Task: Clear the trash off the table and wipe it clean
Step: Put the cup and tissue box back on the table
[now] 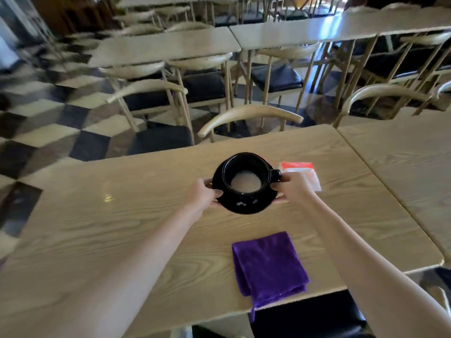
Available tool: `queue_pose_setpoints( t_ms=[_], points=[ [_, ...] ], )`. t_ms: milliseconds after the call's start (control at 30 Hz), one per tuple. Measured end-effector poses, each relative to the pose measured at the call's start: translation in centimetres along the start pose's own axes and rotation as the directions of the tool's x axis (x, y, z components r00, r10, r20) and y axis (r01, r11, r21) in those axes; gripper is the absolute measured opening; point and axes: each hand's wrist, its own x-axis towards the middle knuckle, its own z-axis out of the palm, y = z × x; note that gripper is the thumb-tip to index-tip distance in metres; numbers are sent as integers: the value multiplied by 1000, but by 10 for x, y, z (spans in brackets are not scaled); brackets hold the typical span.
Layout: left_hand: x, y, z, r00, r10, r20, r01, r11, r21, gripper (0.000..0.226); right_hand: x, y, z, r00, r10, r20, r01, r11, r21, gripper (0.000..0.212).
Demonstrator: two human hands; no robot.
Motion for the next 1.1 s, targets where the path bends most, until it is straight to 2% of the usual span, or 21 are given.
queue_pose_setpoints(
  t_ms=[200,367,600,800,1100],
  points=[
    [-21,-7,-96,991,-21,-136,6,994,-107,49,10,-31,91,993,-60,102,73,990,-122,31],
    [-37,-24,-185,974,-43,-223,5,985,-171,42,12,-49,187,964,-83,252,119,984,-133,33],
    [-32,-53,-298,939,-125,-322,51,972,-229,38,16,-57,306,923,-64,380,133,978,-160,38],
    [-13,-66,-375,931,-145,-335,73,973,-218,34,37,-57,389,928,-14,372,88,979,-184,27],
    [38,-73,-452,939,-179,-294,132,976,-174,41,74,-53,476,948,50,313,5,985,-171,32]
  ],
)
